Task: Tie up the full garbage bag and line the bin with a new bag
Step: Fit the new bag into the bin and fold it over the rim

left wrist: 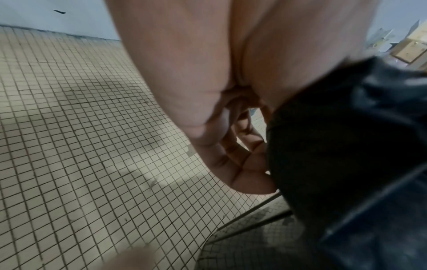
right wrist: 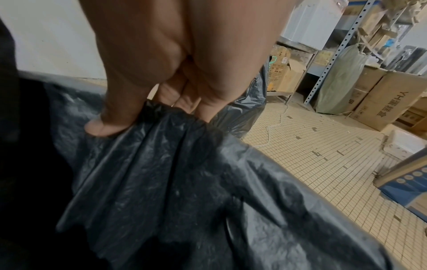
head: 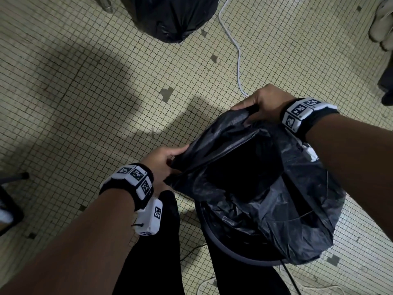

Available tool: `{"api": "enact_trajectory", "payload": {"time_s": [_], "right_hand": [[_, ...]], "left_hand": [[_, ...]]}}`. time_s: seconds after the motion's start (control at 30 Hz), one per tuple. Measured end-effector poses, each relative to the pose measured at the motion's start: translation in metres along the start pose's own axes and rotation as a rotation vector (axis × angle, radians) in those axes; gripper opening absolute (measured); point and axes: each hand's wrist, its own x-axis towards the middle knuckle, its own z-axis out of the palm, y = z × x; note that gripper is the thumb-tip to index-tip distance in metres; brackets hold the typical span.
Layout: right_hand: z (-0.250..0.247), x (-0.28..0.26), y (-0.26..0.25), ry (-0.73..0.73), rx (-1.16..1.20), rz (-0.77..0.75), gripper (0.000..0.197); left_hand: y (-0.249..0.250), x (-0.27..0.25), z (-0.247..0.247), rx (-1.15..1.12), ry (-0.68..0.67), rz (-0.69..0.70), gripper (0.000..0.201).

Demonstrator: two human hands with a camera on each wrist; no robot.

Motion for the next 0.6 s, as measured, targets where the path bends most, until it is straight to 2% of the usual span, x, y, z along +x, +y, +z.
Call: {"api": "enact_trajectory", "payload": {"time_s": [0.1,0.2,0.33,0.5,0.6], "right_hand": [[-0.001,0.002,0.005,-0.021,-0.002,0.005,0.059],[-0.001,0.003,0.012,-0.008,0.009,0.012,0.060],[0.002,0.003,0.017,0.013,0.005,0.005,0.060],[0.000,0.002,0.022,0.020,-0.013,0.020,0.059],[-0.001,0.000,0.026,0.034,0.017,0.033,0.058]], "left_hand": [[-0.012,-0.007,-0.001,0.010,0.042,0.008,0.069],[-0.026,-0.017,0.000,0.019,0.192,-0.044,0.064],[-0.031,-0.019,0.003,0.007,0.284,-0.058,0.064],[-0.036,-0.013,0.003,-0.172,0.326,-0.145,0.056],[-0.039,-0.013,-0.005,-0.211,0.307,-0.185,0.055]]}}
